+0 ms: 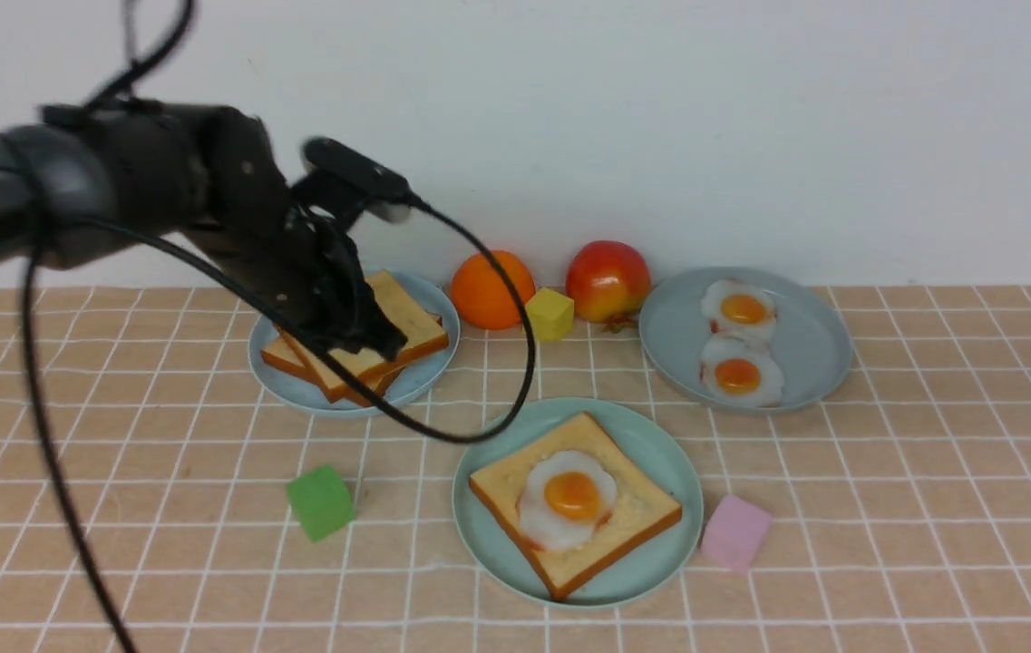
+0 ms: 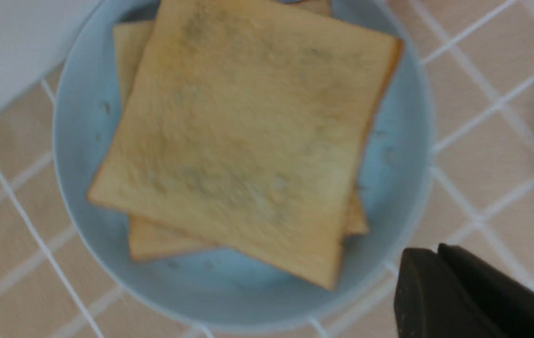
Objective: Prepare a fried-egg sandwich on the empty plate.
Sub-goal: Use the left arm to grab a slice of bread, then use the left arm to place a slice of bread on the fried egg in the middle
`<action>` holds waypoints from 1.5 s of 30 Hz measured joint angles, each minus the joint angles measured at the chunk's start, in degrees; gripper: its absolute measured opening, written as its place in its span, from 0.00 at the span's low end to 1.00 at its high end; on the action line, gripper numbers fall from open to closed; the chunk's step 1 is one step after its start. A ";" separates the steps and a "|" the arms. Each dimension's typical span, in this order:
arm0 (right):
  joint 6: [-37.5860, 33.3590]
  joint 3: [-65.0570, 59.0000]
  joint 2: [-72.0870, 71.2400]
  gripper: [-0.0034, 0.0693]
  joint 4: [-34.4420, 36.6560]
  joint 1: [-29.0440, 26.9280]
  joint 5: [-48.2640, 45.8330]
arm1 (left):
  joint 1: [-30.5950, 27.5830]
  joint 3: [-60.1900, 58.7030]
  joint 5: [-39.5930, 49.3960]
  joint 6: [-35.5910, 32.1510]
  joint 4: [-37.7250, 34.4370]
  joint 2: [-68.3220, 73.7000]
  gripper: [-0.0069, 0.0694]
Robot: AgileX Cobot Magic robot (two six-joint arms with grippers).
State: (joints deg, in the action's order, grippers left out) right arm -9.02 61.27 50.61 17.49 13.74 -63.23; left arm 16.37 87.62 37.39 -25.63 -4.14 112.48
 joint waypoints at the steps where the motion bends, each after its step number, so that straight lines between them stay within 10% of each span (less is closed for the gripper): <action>1: 0.00 -0.56 -0.87 0.05 0.00 0.00 -0.01 | 0.00 0.91 0.07 -1.02 0.88 1.63 0.23; 6: 0.00 -1.48 -3.35 0.05 0.04 0.00 -0.28 | 0.00 2.49 0.31 -2.96 5.82 6.50 0.52; 11: 0.00 -1.53 -3.61 0.05 0.04 0.00 -0.23 | 0.00 2.63 -1.20 -2.72 7.76 8.25 0.57; 26: 0.00 -1.59 -3.61 0.06 2.51 0.00 -0.99 | -0.01 3.05 -2.36 -1.98 9.03 8.90 0.09; 39: 0.00 -1.59 -4.98 0.07 3.66 0.00 -1.19 | 1.73 3.16 0.19 5.00 9.34 1.30 0.08; 45: 0.00 -1.59 -8.87 0.08 1.33 0.00 -1.74 | 12.07 -2.19 2.81 7.46 8.70 -8.02 0.08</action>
State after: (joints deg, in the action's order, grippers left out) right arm -9.02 59.68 41.74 18.82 13.74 -64.97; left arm 28.43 85.44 40.20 -18.17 4.56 104.46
